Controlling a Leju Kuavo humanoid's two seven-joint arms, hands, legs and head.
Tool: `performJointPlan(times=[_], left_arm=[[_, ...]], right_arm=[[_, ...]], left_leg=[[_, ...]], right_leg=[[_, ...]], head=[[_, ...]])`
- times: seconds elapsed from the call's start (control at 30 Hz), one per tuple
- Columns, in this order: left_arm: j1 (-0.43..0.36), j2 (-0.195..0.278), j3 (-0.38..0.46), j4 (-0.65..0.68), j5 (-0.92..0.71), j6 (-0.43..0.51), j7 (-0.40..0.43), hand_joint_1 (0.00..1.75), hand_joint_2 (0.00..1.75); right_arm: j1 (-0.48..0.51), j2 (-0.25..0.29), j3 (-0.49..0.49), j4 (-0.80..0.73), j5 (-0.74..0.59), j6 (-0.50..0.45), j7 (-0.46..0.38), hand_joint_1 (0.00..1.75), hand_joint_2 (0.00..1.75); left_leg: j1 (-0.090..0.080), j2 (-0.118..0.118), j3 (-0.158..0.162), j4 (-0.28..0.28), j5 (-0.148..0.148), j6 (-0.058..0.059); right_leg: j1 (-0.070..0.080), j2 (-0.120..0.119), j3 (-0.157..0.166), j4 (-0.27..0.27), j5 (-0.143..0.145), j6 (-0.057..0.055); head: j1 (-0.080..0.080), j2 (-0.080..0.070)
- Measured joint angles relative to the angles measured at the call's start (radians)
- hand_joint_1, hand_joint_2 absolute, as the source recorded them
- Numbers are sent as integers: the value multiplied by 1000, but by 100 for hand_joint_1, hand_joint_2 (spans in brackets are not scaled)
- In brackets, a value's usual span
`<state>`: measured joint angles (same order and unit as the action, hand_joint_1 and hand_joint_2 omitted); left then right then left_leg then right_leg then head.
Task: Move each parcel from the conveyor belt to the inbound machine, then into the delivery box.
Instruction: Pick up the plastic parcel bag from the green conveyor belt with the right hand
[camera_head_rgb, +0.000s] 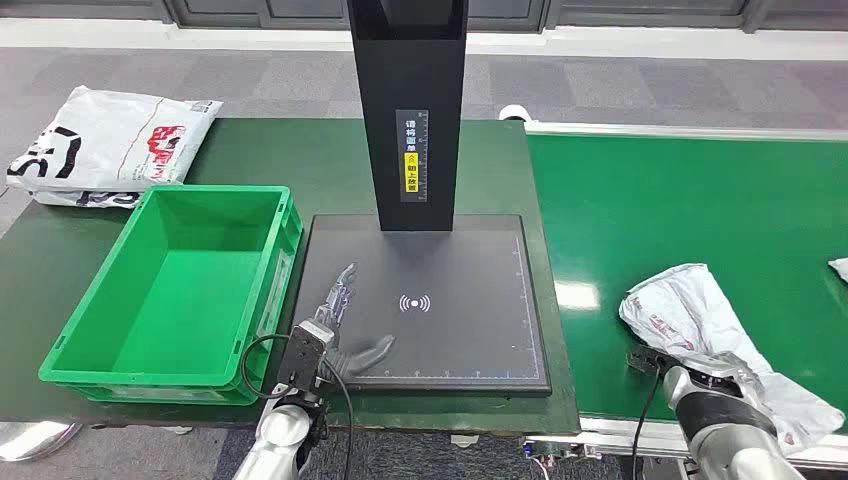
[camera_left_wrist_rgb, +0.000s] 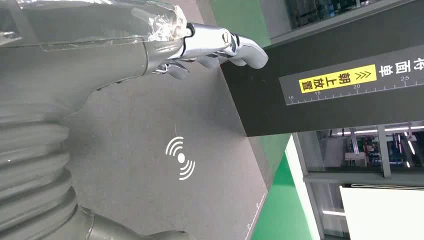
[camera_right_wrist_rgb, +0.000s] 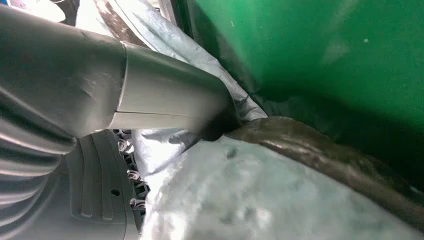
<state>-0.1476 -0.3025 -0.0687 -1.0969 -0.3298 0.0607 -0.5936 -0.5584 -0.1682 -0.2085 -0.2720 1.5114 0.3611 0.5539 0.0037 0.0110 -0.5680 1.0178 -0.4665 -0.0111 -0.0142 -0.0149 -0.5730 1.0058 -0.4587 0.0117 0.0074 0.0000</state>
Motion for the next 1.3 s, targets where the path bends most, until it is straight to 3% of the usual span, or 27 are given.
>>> performJointPlan(times=[0.23,0.33,0.43,0.53,0.7,0.87,1.03,1.3], left_arm=[[0,0,0,4,8,0,-3,0,175],[0,0,0,5,15,0,-8,0,175],[0,1,0,5,20,0,-11,0,175],[0,2,2,5,26,1,-16,0,175],[6,2,24,-5,27,4,-17,0,175],[14,2,53,-28,18,5,-9,0,175],[19,1,74,-40,11,2,-3,0,175],[19,0,75,-44,9,3,4,0,175]], right_arm=[[3,0,0,0,0,-20,-3,175,175],[7,0,-4,0,-11,-95,-24,175,175],[12,2,-46,0,-98,-238,-127,175,175],[7,3,-163,-1,-288,-325,-340,175,175],[-31,4,-364,-16,-489,-290,-642,175,175],[-68,4,-481,-52,-567,-236,-816,175,175],[-95,4,-546,-103,-628,-178,-891,175,175],[-105,11,-578,-146,-645,-164,-916,175,175]], left_leg=[[0,-1,0,0,0,1],[0,-1,-1,0,1,1],[0,-1,-2,0,1,2],[-1,1,-6,0,1,2],[-2,4,-11,0,2,4],[-2,-3,-15,0,8,5],[-2,-4,-16,0,8,5],[-2,-4,-18,0,8,5]], right_leg=[[0,-1,2,-1,1,1],[-1,-1,2,-2,2,3],[-1,0,2,-3,3,4],[-1,1,0,-4,4,5],[-2,3,-5,-4,6,5],[-2,-2,-10,-3,9,5],[-2,-3,-12,-3,8,5],[-2,-3,-12,-3,8,5]], head=[[0,0],[0,0],[0,0],[0,0],[0,0],[0,0],[0,0],[0,0]])
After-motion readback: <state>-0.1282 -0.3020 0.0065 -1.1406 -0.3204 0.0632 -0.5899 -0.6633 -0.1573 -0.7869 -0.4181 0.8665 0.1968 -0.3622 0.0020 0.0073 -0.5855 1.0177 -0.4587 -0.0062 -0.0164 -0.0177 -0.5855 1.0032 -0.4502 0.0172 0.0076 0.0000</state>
